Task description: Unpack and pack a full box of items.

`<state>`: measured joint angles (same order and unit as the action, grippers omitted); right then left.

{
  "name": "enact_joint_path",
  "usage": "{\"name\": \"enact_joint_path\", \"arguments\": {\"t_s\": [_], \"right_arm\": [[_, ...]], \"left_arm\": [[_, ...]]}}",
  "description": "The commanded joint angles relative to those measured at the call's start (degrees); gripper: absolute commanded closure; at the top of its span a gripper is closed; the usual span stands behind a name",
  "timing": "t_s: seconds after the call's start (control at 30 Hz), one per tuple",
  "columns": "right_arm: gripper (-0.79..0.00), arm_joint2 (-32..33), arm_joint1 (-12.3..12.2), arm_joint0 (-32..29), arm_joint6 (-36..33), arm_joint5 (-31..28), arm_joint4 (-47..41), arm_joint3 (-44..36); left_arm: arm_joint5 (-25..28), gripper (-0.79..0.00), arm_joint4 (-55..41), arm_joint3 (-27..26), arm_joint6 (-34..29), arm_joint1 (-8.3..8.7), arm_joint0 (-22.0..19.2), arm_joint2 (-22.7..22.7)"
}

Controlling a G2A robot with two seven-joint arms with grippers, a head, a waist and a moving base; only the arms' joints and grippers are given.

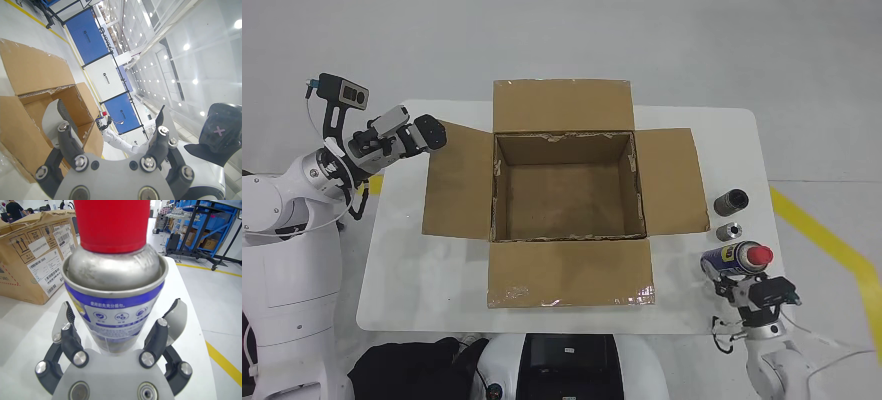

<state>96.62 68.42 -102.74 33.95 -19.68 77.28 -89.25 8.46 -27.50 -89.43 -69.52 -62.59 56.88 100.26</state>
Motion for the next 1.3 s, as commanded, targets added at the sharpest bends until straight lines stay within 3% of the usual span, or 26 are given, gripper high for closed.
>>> {"name": "enact_joint_path", "arguments": {"t_s": [0.0,0.23,0.37,0.6,0.87,1.27], "right_arm": [[-0.388,-0.1,0.0,-0.2,0.6,0.5,0.6,-0.1],[-0.240,-0.2,0.1,0.1,0.7,1.2,0.9,-0.2],[0.000,0.3,0.0,-0.8,0.6,1.3,1.1,-1.5],[0.000,3.9,-0.4,-9.5,1.4,-0.3,3.7,-11.5],[0.000,9.8,-0.3,-18.1,0.2,0.2,0.3,-23.1],[0.000,15.9,-0.1,-18.4,-7.5,0.4,-7.8,-36.4]], "left_arm": [[0.0,-0.785,0.0,0.0,0.0,0.00,0.0,0.0],[0.0,-0.785,0.0,0.0,0.0,0.00,0.0,0.0],[0.0,-0.785,0.0,0.0,0.0,0.00,0.0,0.0],[0.0,-0.785,0.0,0.0,0.0,0.00,0.0,0.0],[0.0,-0.785,0.0,0.0,0.0,0.00,0.0,0.0],[0.0,-0.785,0.0,0.0,0.0,0.00,0.0,0.0]]}}
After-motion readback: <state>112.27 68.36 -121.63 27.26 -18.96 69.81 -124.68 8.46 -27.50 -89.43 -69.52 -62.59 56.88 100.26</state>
